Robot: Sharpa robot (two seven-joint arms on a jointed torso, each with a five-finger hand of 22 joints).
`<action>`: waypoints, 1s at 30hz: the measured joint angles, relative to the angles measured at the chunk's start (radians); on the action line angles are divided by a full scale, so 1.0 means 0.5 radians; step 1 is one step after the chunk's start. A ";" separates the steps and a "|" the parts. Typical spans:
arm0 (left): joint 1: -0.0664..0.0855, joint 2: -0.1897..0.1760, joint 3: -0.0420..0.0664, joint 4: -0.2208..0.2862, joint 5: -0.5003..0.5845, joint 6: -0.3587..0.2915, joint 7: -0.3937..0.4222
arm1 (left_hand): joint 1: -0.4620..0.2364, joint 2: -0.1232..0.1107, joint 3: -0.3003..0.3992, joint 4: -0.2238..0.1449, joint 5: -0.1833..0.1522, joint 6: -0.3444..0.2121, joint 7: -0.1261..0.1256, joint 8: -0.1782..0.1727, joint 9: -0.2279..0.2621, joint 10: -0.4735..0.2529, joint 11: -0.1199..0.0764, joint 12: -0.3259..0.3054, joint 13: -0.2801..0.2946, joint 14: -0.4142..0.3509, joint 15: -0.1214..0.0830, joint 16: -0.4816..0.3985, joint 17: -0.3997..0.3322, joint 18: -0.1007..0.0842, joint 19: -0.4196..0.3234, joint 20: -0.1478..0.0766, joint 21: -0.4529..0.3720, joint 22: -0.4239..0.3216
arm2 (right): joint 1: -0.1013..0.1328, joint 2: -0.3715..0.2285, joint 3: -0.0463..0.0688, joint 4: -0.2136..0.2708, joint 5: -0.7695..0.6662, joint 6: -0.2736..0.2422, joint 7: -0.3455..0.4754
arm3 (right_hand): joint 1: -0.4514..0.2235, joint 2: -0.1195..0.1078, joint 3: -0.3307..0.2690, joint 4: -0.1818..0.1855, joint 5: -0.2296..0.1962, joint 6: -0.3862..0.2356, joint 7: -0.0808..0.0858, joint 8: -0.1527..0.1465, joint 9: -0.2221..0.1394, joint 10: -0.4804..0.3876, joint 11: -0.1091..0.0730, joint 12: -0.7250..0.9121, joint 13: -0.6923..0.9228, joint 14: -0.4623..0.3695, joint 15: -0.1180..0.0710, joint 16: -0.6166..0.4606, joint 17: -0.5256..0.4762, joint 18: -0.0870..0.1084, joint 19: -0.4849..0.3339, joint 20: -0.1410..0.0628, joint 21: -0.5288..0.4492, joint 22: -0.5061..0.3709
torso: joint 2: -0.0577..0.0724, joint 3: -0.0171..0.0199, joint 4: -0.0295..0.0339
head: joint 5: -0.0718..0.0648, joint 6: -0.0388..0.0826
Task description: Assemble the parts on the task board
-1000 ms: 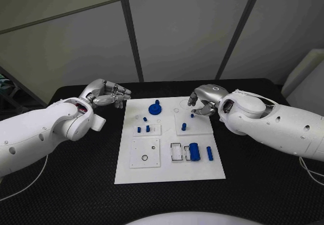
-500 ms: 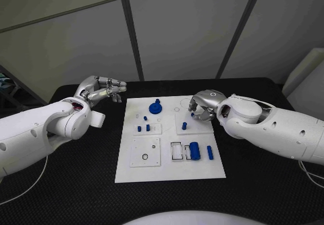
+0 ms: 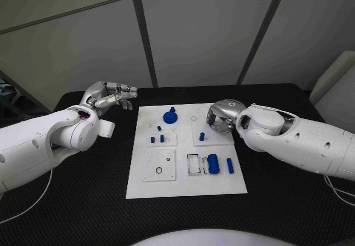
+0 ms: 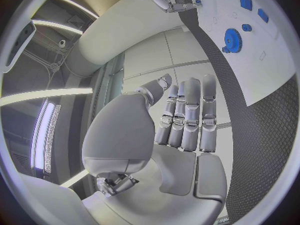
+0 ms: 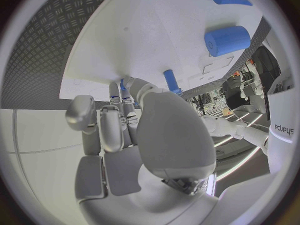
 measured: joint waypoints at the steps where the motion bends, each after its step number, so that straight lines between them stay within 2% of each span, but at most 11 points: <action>1: 0.000 0.000 0.000 0.000 0.002 0.000 0.000 | 0.000 0.000 0.000 0.000 0.000 0.000 0.000 0.000 0.000 0.000 0.000 0.000 0.000 0.000 0.000 0.000 0.000 0.000 0.000 0.000 0.000 0.000 | -0.001 0.001 0.000 -0.001 0.000 0.000 0.000 | 0.008 0.008 0.012 -0.012 0.000 0.018 -0.004 0.007 0.001 0.020 -0.006 0.006 0.001 0.000 0.000 0.000 -0.007 0.000 0.011 -0.004 0.014 0.019 | 0.000 0.0000 0.000 | 0.001 -0.001; 4: 0.000 0.000 0.000 -0.002 0.006 0.000 0.000 | 0.000 0.000 0.000 0.000 0.000 0.000 0.000 0.000 0.000 0.000 0.000 0.000 0.000 0.000 0.000 0.000 0.000 0.000 0.000 0.000 0.000 -0.003 | -0.002 0.005 0.001 -0.002 0.001 0.000 0.001 | 0.010 0.025 0.040 -0.040 0.000 0.064 -0.018 0.018 0.005 0.069 -0.021 0.018 0.013 0.003 -0.012 0.000 -0.026 0.000 0.025 -0.011 0.037 0.058 | 0.000 0.0000 0.000 | 0.002 -0.005; 5: 0.000 0.000 0.000 -0.002 0.007 0.000 0.000 | 0.000 0.000 0.000 0.000 0.000 0.000 0.000 0.000 0.000 0.000 0.000 0.000 0.000 0.000 0.000 0.000 0.000 0.000 0.000 0.000 0.000 -0.003 | -0.002 0.006 0.001 -0.002 0.001 0.001 0.001 | 0.011 0.026 0.048 -0.048 0.000 0.072 -0.020 0.023 0.010 0.076 -0.028 0.018 0.014 0.000 -0.015 0.000 -0.027 -0.008 0.027 -0.013 0.045 0.066 | 0.000 0.0000 0.000 | 0.002 -0.005; 6: 0.000 0.000 0.000 -0.003 0.008 0.000 0.000 | 0.000 0.000 0.000 0.000 0.000 0.000 0.000 0.000 0.000 0.000 0.000 0.000 0.000 0.000 0.000 0.000 -0.002 0.000 0.000 0.000 0.000 -0.003 | -0.002 0.007 0.002 -0.003 0.002 0.002 0.001 | 0.012 0.030 0.056 -0.056 -0.001 0.083 -0.022 0.024 0.012 0.091 -0.027 0.018 0.014 0.000 -0.015 0.000 -0.027 -0.031 0.032 -0.019 0.053 0.074 | 0.000 0.0000 -0.001 | 0.003 -0.007; 10: 0.000 0.000 0.000 -0.003 0.011 0.001 0.000 | 0.000 0.000 0.000 0.000 0.000 0.000 0.000 0.000 0.000 0.000 0.000 0.000 0.000 -0.005 0.005 0.000 -0.004 0.000 0.000 0.000 -0.008 -0.005 | -0.003 0.011 0.003 -0.006 0.003 0.005 -0.001 | 0.002 0.045 0.077 -0.084 -0.009 0.104 -0.028 0.024 0.016 0.111 -0.042 0.017 0.018 0.007 -0.022 0.000 -0.029 -0.031 0.035 -0.021 0.066 0.093 | -0.001 0.0000 -0.001 | 0.002 -0.009; 19: 0.000 -0.001 0.000 -0.004 0.014 0.006 0.000 | 0.011 0.011 -0.005 -0.005 0.000 0.000 0.000 -0.008 -0.002 -0.008 0.008 0.000 0.000 -0.008 0.007 -0.001 -0.007 0.000 0.000 0.000 -0.008 -0.008 | -0.008 0.009 0.001 0.005 0.003 -0.013 -0.018 | 0.009 0.061 0.108 -0.131 -0.009 0.105 -0.029 0.024 0.026 0.119 -0.035 0.004 0.022 0.007 -0.022 0.000 -0.029 -0.031 0.042 -0.028 0.075 0.112 | -0.002 0.0000 -0.001 | 0.001 -0.011; 25: 0.000 -0.001 0.000 -0.011 0.015 0.010 0.000 | 0.011 0.011 -0.005 -0.005 0.000 0.000 0.000 -0.008 -0.002 -0.009 0.009 0.000 0.000 -0.020 0.002 -0.013 -0.012 0.000 0.000 0.000 -0.016 -0.010 | -0.014 -0.021 -0.002 0.052 0.002 -0.070 -0.033 | 0.011 0.063 0.108 -0.132 -0.006 0.110 -0.025 0.024 0.022 0.119 -0.035 -0.003 0.020 0.007 -0.022 0.000 -0.026 -0.031 0.042 -0.028 0.083 0.118 | -0.003 0.0002 -0.002 | 0.001 -0.007; 28: 0.000 -0.001 0.000 -0.016 0.016 0.012 0.000 | 0.011 0.011 -0.010 -0.010 0.000 0.000 0.000 -0.016 -0.002 -0.022 0.022 0.000 0.000 -0.108 0.013 -0.123 -0.066 0.000 0.000 0.000 -0.031 -0.018 | -0.014 -0.042 -0.002 0.090 0.002 -0.106 -0.036 | 0.011 0.063 0.114 -0.138 -0.006 0.115 -0.025 0.024 0.022 0.119 -0.035 -0.003 0.021 0.007 -0.022 0.000 -0.025 -0.031 0.042 -0.028 0.083 0.121 | -0.004 0.0000 -0.002 | -0.001 -0.003; 30: 0.000 0.000 0.000 -0.019 0.016 0.014 0.000 | 0.019 0.019 -0.014 -0.014 0.000 -0.005 0.005 -0.016 -0.001 -0.024 0.024 0.000 0.000 -0.114 0.014 -0.168 -0.093 0.000 0.000 0.000 -0.039 -0.020 | -0.014 -0.060 0.000 0.129 0.002 -0.135 -0.036 | 0.011 0.063 0.114 -0.138 -0.006 0.116 -0.025 0.018 0.022 0.119 -0.035 -0.006 0.022 0.007 -0.022 0.009 -0.025 -0.031 0.042 -0.028 0.090 0.123 | -0.004 -0.0004 -0.002 | -0.002 -0.002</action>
